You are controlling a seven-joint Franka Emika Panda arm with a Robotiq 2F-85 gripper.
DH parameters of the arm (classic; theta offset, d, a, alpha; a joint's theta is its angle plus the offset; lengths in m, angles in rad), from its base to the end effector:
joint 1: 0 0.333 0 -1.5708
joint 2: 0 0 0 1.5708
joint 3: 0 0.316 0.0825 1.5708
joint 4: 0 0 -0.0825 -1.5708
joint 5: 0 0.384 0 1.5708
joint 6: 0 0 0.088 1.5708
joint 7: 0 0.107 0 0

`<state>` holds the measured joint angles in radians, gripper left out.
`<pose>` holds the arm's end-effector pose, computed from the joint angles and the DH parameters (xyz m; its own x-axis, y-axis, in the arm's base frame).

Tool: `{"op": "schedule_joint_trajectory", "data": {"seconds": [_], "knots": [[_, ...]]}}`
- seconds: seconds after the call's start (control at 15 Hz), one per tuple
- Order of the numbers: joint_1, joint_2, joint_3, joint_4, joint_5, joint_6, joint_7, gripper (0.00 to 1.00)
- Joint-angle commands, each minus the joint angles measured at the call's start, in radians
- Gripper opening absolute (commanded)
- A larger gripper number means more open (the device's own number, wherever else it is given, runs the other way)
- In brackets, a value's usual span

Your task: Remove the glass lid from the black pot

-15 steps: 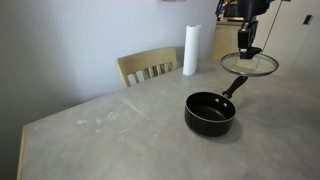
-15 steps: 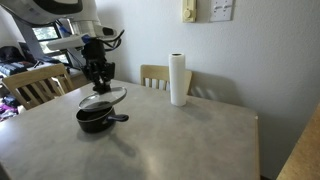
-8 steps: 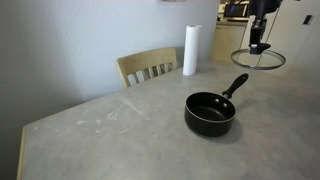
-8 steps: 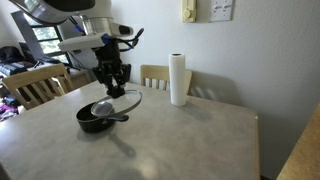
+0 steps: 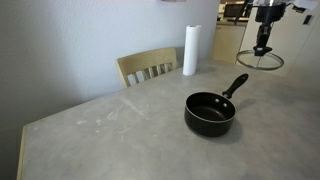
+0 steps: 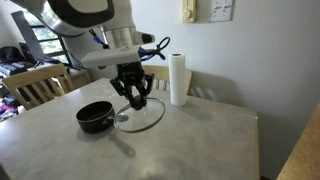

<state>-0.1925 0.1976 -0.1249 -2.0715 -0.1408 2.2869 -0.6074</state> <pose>0.5506 -0.1827 0.3387 0.9265 0.3705 -0.0653 0.3758 -0.9195 0.1151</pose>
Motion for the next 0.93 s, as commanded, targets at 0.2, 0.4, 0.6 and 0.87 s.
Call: {"op": "schedule_joint_trajectory", "data": {"seconds": [0.2,0.4,0.6,0.87], "knots": [[-0.054,0.03,-0.018,-0.023,-0.013,0.045,-0.123,0.14],[-0.068,0.061,-0.029,-0.041,-0.02,0.096,-0.138,0.14],[-0.093,0.118,-0.016,-0.05,0.026,0.132,-0.192,0.14],[-0.105,0.182,-0.003,-0.043,0.031,0.158,-0.218,0.14]]}}
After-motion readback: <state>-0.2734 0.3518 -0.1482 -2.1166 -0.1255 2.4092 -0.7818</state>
